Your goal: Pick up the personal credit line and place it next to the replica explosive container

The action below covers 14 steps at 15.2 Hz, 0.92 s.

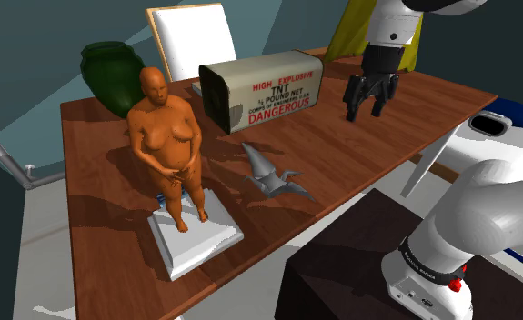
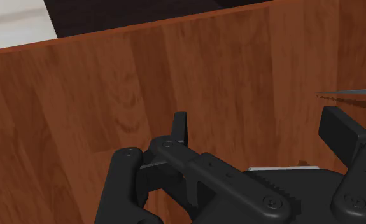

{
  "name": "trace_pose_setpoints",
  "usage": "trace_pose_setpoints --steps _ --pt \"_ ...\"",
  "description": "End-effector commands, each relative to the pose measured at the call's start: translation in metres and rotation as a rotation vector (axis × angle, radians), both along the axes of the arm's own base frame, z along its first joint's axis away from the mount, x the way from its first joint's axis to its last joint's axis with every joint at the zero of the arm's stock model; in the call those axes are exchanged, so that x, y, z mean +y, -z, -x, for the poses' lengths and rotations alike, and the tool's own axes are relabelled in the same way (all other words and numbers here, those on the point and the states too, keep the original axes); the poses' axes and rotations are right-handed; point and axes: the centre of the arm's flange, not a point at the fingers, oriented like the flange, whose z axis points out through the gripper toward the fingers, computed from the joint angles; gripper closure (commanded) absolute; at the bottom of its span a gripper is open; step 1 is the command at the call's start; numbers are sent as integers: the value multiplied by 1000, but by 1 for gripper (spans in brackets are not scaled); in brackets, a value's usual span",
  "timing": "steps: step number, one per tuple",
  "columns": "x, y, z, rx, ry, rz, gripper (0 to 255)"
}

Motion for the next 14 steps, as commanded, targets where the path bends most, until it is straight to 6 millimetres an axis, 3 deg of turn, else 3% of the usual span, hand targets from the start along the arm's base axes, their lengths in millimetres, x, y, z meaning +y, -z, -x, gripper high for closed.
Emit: trace_pose_setpoints --steps 1,8,14 --pt "0 0 0 0 0 0 0" --pt "74 30 6 70 243 -57 0" --pt "139 53 -1 130 451 -106 0"
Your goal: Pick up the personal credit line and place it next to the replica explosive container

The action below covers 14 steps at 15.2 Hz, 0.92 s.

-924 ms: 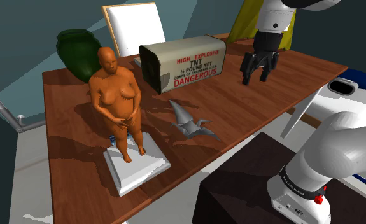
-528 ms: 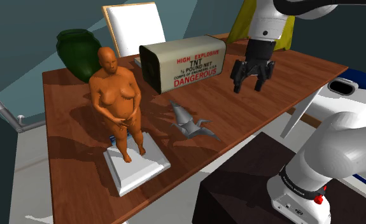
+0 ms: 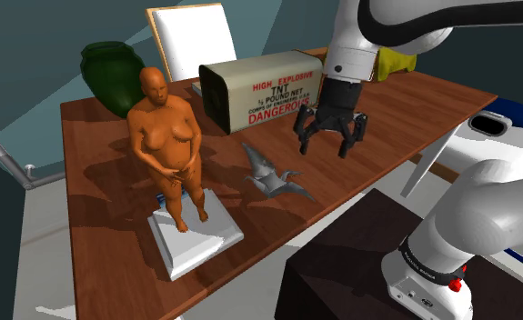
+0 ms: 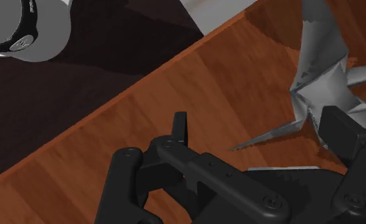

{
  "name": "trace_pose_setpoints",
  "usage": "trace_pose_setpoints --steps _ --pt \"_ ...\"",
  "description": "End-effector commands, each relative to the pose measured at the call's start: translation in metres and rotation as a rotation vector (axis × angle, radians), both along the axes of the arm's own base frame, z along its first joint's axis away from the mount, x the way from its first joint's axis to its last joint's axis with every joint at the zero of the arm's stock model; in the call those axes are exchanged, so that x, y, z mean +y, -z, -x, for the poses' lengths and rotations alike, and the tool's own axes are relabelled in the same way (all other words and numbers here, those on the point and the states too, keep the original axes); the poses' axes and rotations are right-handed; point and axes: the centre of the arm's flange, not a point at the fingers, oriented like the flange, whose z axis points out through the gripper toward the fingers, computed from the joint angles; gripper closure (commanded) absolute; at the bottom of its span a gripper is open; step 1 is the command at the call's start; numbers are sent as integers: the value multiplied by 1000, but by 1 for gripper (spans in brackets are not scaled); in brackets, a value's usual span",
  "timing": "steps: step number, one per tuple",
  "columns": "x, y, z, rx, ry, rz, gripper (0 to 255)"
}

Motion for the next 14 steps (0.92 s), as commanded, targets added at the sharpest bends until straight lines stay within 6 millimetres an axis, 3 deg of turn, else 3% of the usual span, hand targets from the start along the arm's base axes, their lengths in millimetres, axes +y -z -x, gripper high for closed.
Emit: trace_pose_setpoints --steps 1,7,14 --pt "22 9 -4 22 76 -18 0" --pt "84 29 -25 82 285 -67 0" --pt "151 51 -65 152 527 -125 0"
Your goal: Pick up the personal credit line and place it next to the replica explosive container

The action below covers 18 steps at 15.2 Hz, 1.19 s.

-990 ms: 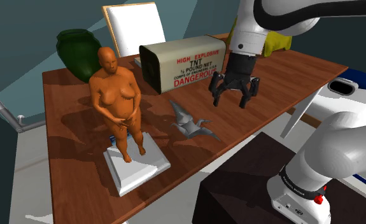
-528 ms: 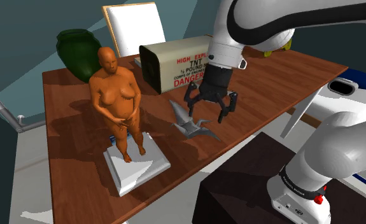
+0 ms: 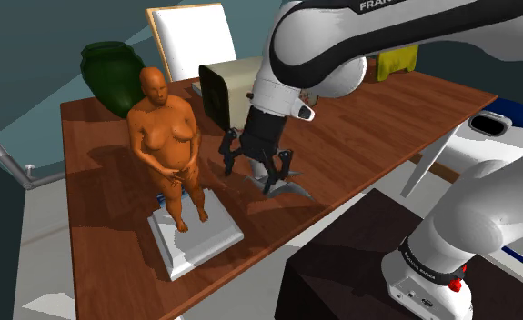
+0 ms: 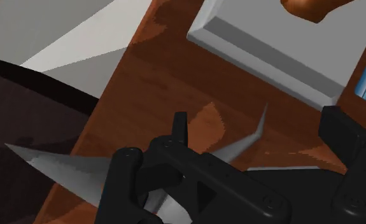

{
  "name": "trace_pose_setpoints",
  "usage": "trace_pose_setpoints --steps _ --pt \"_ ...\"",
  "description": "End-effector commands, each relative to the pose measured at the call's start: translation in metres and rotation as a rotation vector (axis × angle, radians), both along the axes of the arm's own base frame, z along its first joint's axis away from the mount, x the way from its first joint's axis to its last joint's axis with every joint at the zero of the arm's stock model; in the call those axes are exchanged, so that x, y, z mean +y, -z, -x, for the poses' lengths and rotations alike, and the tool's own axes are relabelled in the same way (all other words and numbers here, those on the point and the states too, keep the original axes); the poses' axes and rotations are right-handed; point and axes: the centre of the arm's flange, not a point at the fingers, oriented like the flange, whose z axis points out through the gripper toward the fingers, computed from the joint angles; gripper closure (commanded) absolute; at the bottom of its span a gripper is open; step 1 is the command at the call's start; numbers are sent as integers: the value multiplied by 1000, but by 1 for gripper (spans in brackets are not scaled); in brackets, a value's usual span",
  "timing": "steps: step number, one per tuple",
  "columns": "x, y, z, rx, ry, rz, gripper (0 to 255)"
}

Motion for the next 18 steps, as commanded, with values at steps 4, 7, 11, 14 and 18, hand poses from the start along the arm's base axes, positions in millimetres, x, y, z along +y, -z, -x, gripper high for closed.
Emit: trace_pose_setpoints --steps 4,7,11,14,18 --pt "44 13 -36 51 179 -43 0" --pt "67 22 -60 81 283 -68 0" --pt "93 35 -96 121 421 -100 0" --pt "106 42 -116 142 497 -118 0" --pt "118 59 -117 142 497 -118 0"
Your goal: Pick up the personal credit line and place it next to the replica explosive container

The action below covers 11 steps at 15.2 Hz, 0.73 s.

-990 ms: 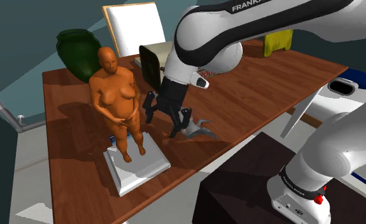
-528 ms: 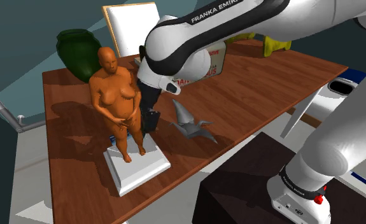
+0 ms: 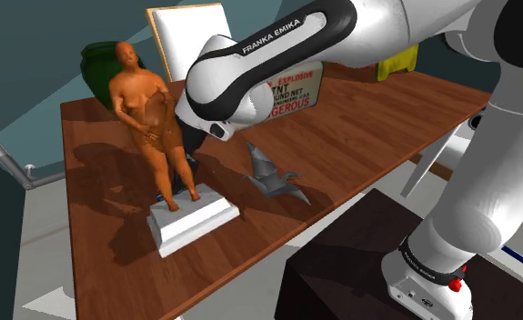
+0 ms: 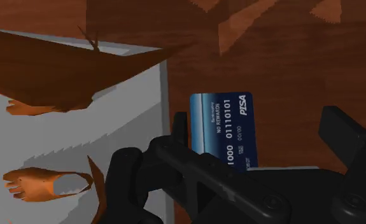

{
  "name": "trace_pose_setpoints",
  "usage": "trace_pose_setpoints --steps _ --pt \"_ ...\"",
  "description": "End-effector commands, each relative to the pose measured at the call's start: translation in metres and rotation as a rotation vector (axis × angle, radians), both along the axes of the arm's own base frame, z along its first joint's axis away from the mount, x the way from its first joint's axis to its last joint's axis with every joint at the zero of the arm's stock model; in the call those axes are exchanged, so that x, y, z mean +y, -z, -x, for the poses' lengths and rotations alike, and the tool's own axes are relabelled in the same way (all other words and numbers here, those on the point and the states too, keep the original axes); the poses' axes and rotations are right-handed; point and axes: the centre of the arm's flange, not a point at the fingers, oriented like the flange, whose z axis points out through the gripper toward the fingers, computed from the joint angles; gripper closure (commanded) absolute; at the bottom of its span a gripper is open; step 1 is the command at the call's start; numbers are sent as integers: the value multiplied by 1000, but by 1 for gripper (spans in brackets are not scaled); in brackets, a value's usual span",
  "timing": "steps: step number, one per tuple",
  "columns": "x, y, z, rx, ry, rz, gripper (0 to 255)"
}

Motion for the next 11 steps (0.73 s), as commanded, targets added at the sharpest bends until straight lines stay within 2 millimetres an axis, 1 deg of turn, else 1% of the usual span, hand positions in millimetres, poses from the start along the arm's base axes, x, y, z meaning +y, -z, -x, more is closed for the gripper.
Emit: trace_pose_setpoints --steps 1,3,11 --pt "12 17 9 27 -21 8 0" --pt "20 29 8 27 -21 8 0" --pt "20 29 8 27 -21 8 0"
